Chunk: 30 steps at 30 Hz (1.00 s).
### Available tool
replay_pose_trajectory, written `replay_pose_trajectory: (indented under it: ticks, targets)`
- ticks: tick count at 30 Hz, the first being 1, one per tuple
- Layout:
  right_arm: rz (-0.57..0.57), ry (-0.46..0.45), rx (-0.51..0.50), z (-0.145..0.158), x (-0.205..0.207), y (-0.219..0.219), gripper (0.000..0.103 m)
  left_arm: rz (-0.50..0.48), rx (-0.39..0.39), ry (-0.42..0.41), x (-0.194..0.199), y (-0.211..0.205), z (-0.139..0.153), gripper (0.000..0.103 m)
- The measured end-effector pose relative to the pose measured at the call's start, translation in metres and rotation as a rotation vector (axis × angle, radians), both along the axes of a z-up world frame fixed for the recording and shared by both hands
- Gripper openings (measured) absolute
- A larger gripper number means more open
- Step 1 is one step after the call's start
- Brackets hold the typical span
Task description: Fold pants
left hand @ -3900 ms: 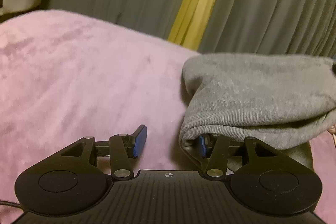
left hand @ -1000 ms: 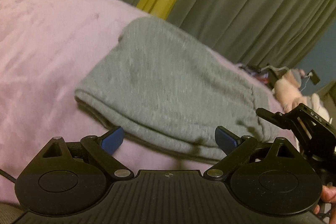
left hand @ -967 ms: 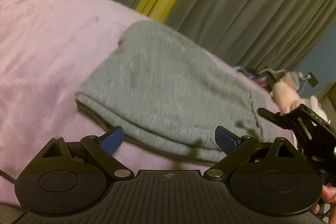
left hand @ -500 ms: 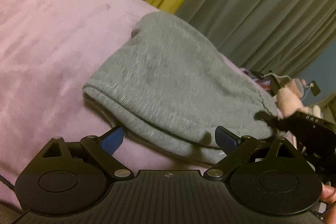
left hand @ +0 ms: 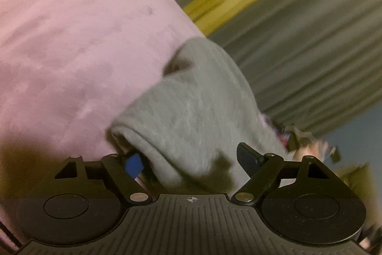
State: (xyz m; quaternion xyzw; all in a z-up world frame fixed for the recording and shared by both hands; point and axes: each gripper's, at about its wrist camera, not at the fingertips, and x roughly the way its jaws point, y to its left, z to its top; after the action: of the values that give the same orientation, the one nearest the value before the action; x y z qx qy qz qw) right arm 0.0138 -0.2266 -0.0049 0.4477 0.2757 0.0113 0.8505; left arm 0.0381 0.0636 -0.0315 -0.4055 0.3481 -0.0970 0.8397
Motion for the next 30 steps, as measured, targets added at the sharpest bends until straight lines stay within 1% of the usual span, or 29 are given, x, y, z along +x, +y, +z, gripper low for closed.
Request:
replay_pose_trajectory:
  ticks: [3,5,7,9,11,12,13,14,15,16,19,21,22,23,24,25,26,27,28,29,30]
  targets:
    - [0.006,0.049,0.020,-0.016,0.004,-0.004,0.014,0.028,-0.023,0.000,0.002,0.007,-0.002,0.085]
    - [-0.001,0.073,0.055,-0.026,0.006,-0.007,0.017,0.032,-0.009,0.008,0.008,0.005,-0.002,0.085]
    - [-0.009,0.078,0.076,-0.032,0.009,-0.006,0.025,0.031,-0.002,0.007,0.013,0.002,-0.002,0.085]
    - [-0.015,0.083,0.072,-0.034,0.015,-0.005,0.027,0.036,-0.028,0.008,0.014,0.004,-0.003,0.083]
    - [-0.018,0.084,0.052,-0.028,0.015,-0.001,0.028,0.055,-0.083,0.027,0.016,0.012,-0.007,0.079]
    - [-0.018,0.078,0.049,-0.026,0.017,0.000,0.028,0.065,-0.107,0.039,0.016,0.016,-0.011,0.075]
    - [-0.016,0.071,0.048,-0.024,0.018,0.000,0.028,0.077,-0.134,0.055,0.017,0.020,-0.014,0.068]
    - [-0.016,0.066,0.047,-0.020,0.020,0.000,0.028,0.088,-0.153,0.066,0.017,0.024,-0.017,0.065]
    - [-0.019,0.055,0.041,-0.018,0.022,0.001,0.027,0.094,-0.165,0.076,0.018,0.027,-0.019,0.056]
    - [-0.019,0.046,0.028,-0.015,0.022,0.002,0.024,0.097,-0.162,0.081,0.018,0.029,-0.020,0.046]
    - [-0.015,0.015,0.012,-0.003,0.021,0.003,0.020,0.095,-0.156,0.046,0.018,0.032,-0.014,0.028]
    - [-0.013,-0.036,0.022,0.008,0.015,0.003,0.020,0.084,-0.159,0.002,0.014,0.033,-0.006,0.025]
    - [-0.012,-0.068,0.036,0.014,0.011,0.002,0.020,0.075,-0.158,-0.034,0.011,0.032,-0.001,0.024]
    - [-0.009,-0.106,0.047,0.020,0.005,0.001,0.020,0.065,-0.143,-0.066,0.008,0.032,0.005,0.024]
    - [-0.011,-0.143,0.059,0.023,-0.001,-0.001,0.020,0.055,-0.112,-0.091,0.003,0.030,0.011,0.024]
    - [-0.015,-0.175,0.076,0.024,-0.010,-0.002,0.020,0.054,-0.079,-0.102,-0.001,0.029,0.015,0.024]
    - [-0.016,-0.184,0.079,0.022,-0.017,-0.002,0.020,0.067,-0.047,-0.086,-0.004,0.027,0.015,0.027]
    - [-0.015,-0.166,0.054,0.018,-0.022,0.000,0.020,0.086,-0.020,-0.056,-0.005,0.026,0.013,0.030]
    - [-0.005,-0.113,-0.012,0.011,-0.024,0.005,0.020,0.110,0.021,-0.003,-0.004,0.023,0.008,0.031]
    - [0.011,-0.037,-0.090,0.000,-0.021,0.012,0.021,0.123,0.058,0.040,-0.003,0.020,0.005,0.031]
    - [0.026,0.052,-0.144,-0.012,-0.017,0.017,0.020,0.129,0.084,0.064,-0.002,0.017,0.002,0.031]
